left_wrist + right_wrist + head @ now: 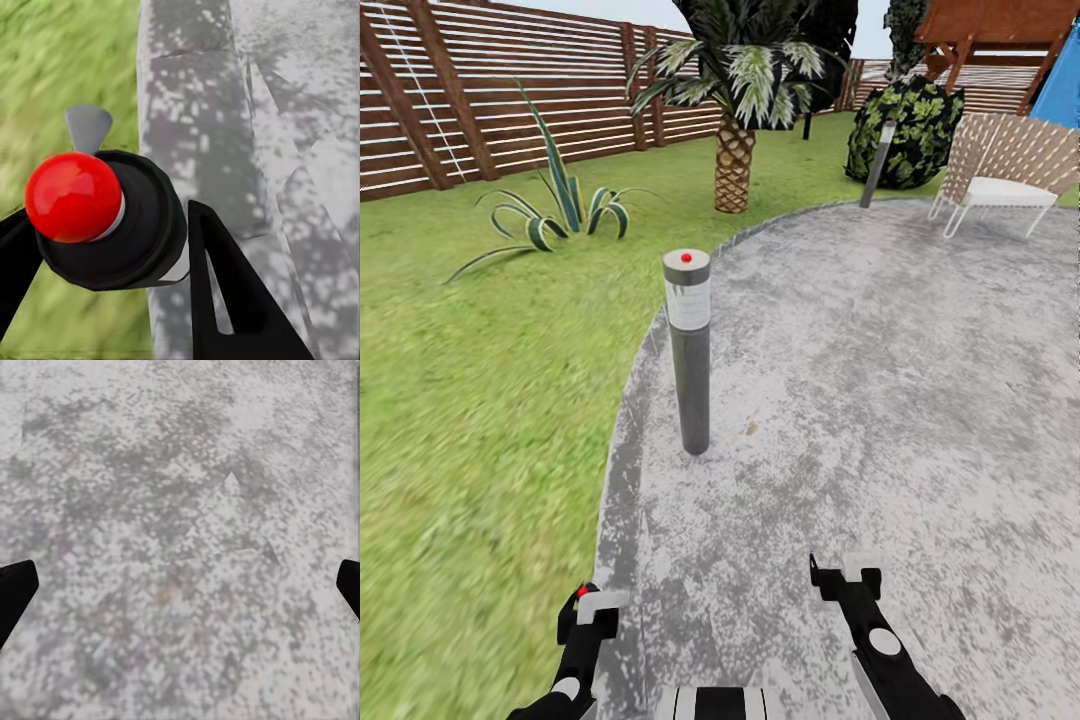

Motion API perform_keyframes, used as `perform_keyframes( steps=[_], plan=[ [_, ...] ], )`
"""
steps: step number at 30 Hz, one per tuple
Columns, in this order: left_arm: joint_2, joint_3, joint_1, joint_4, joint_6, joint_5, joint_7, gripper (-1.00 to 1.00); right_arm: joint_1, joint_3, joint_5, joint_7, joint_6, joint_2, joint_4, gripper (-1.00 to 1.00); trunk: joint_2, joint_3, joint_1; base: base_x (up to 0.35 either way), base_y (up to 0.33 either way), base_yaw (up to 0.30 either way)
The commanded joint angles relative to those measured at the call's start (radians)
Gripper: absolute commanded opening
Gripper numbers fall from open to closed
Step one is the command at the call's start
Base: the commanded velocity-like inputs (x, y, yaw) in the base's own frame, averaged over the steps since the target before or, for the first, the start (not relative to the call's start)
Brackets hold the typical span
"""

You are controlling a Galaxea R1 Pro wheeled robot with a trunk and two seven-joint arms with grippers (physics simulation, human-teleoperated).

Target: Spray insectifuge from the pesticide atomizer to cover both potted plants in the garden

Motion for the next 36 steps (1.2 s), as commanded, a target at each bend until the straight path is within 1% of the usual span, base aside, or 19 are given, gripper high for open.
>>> perform_keyframes(
  steps=[1, 4, 9, 14, 16, 19, 21, 23, 24, 26, 27, 29, 30, 36],
  plan=[
    [0.001, -0.007, 0.032, -0.006, -0.001, -0.010, 0.012, -1.00, 0.000, 0.005, 0.001, -0.009, -0.003, -0.001, 0.000, 1.00, 0.000, 0.004, -0.001, 0.000, 0.000, -0.058],
    [0.005, -0.007, 0.054, -0.013, -0.001, -0.010, 0.012, -1.00, 0.001, 0.005, 0.001, -0.010, -0.012, -0.001, 0.000, 1.00, 0.001, 0.020, -0.002, 0.000, 0.000, -0.093],
    [0.013, 0.001, 0.095, -0.015, -0.003, -0.007, 0.013, -1.00, 0.007, 0.005, 0.000, -0.017, -0.059, 0.000, 0.002, 1.00, 0.002, 0.047, -0.004, 0.000, 0.000, -0.118],
    [0.018, 0.004, 0.112, -0.014, -0.005, -0.003, 0.018, -1.00, 0.033, 0.004, -0.001, -0.028, -0.069, -0.003, 0.003, 1.00, 0.003, 0.074, -0.006, 0.000, 0.000, -0.132],
    [0.027, 0.005, 0.131, -0.016, -0.005, -0.001, 0.020, -1.00, 0.050, 0.003, -0.001, -0.029, -0.084, -0.004, 0.023, 1.00, 0.004, 0.084, -0.007, 0.000, 0.000, -0.138],
    [0.037, 0.005, 0.144, -0.025, -0.005, 0.000, 0.021, -1.00, 0.060, 0.002, -0.002, -0.030, -0.156, -0.005, 0.091, 1.00, 0.004, 0.100, -0.009, 0.000, 0.000, -0.141],
    [0.041, 0.006, 0.157, -0.029, -0.006, 0.001, 0.021, -1.00, 0.062, 0.002, -0.002, -0.031, -0.242, -0.005, 0.167, 1.00, 0.005, 0.111, -0.010, 0.000, 0.000, -0.150],
    [0.044, 0.007, 0.181, -0.034, -0.006, 0.001, 0.021, -1.00, 0.063, 0.002, -0.001, -0.031, -0.326, -0.005, 0.242, 1.00, 0.005, 0.122, -0.011, 0.000, 0.000, -0.157],
    [0.064, 0.007, 0.211, -0.044, -0.026, 0.003, 0.021, -1.00, 0.064, 0.002, -0.001, -0.030, -0.417, -0.006, 0.358, 1.00, 0.005, 0.127, -0.011, 0.000, 0.000, -0.160],
    [0.075, 0.007, 0.222, -0.041, -0.067, 0.009, 0.022, -1.00, 0.064, 0.002, -0.001, -0.030, -0.487, -0.007, 0.450, 1.00, 0.006, 0.138, -0.012, 0.000, 0.000, -0.161],
    [0.080, 0.007, 0.241, -0.037, -0.110, 0.029, 0.022, -1.00, 0.064, 0.002, -0.001, -0.030, -0.589, -0.007, 0.579, 1.00, 0.006, 0.143, -0.012, 0.000, 0.000, -0.161],
    [0.082, 0.007, 0.256, -0.037, -0.119, 0.039, 0.021, -1.00, 0.064, 0.002, -0.001, -0.030, -0.629, -0.007, 0.629, 1.00, 0.007, 0.154, -0.013, 0.000, 0.000, -0.161],
    [0.086, 0.007, 0.268, -0.037, -0.124, 0.045, 0.021, -1.00, 0.064, 0.005, 0.000, -0.030, -0.650, -0.005, 0.658, 1.00, 0.007, 0.159, -0.014, 0.000, 0.000, -0.162],
    [0.089, 0.007, 0.273, -0.036, -0.125, 0.048, 0.023, -1.00, 0.064, 0.007, 0.002, -0.027, -0.655, 0.000, 0.679, 1.00, 0.008, 0.192, -0.016, 0.000, 0.000, -0.162]
  ],
)
